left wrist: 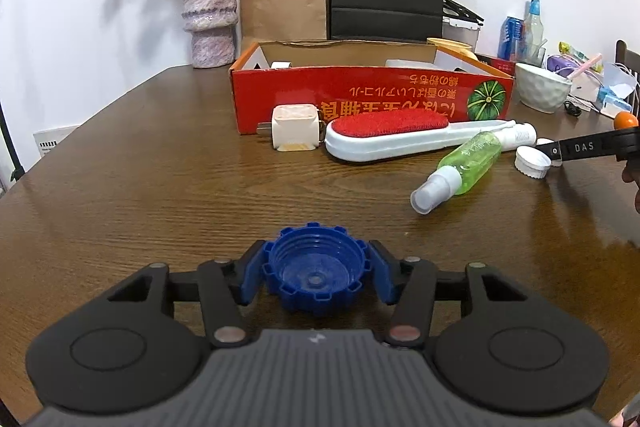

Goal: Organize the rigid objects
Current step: 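Close the right tool on a white bottle cap, then carry the blue cap and white cap over the red box with both tools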

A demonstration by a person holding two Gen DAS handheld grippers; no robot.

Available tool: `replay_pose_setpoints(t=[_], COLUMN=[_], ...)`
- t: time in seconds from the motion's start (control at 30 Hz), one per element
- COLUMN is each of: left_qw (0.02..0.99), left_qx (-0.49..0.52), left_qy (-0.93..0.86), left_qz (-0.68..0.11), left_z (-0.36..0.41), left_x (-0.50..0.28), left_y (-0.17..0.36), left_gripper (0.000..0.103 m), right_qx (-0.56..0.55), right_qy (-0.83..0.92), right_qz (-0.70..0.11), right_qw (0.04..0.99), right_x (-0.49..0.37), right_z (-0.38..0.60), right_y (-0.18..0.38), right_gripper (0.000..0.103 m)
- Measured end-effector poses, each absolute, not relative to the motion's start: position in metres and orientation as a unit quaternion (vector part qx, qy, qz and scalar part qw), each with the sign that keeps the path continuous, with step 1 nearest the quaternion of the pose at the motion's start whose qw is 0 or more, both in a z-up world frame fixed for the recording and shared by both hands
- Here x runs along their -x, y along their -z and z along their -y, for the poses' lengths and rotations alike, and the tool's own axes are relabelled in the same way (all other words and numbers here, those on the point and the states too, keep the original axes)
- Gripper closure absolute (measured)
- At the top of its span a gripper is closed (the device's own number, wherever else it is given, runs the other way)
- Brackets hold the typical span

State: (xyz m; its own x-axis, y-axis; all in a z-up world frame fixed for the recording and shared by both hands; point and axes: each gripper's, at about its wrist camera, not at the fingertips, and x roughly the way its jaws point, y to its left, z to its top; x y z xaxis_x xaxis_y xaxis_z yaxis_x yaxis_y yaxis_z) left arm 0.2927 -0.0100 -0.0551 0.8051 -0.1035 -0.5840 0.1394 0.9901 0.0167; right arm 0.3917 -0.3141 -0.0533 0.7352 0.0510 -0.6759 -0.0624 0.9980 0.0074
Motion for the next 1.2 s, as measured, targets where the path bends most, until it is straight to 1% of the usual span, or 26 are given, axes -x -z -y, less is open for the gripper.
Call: replay_pose_setpoints(t=[0.2,0.67,0.83,1.03,1.2], left_qw=[0.958,0.985,0.988,0.989,0.990], left_qx=[-0.030,0.001,0.008,0.014,0.009], left_qy=[0.062,0.061,0.079,0.081,0.086], left_qz=[-0.278,-0.162,-0.130,-0.122,-0.115], left_z=[0.010,-0.005,-0.007,-0.012,-0.015], left_x=[-0.276,-0.181,-0.146,-0.130,-0.149], left_y=[0.037,-0.043,-0.058,-0.060,-0.063], left_gripper=[0.049,0.049,0.049,0.049,0.049], right_qx=[0.002,-0.048,-0.030,-0.018,-0.018], right_qy=[-0.024,-0.056,-0.086,-0.112,-0.126], right_qz=[-0.330,-0.223,-0.204,-0.188,-0.191], right_qw=[0.944,0.972,0.975,0.976,0.973], right_x=[-0.355,-0.179,-0.135,-0.116,-0.143], right_z=[0.313,0.271,0.243,0.222,0.220], right_y=[0.033,-0.045,-0.061,-0.072,-0.075], right_gripper=[0.064,0.064,0.064,0.064,0.064])
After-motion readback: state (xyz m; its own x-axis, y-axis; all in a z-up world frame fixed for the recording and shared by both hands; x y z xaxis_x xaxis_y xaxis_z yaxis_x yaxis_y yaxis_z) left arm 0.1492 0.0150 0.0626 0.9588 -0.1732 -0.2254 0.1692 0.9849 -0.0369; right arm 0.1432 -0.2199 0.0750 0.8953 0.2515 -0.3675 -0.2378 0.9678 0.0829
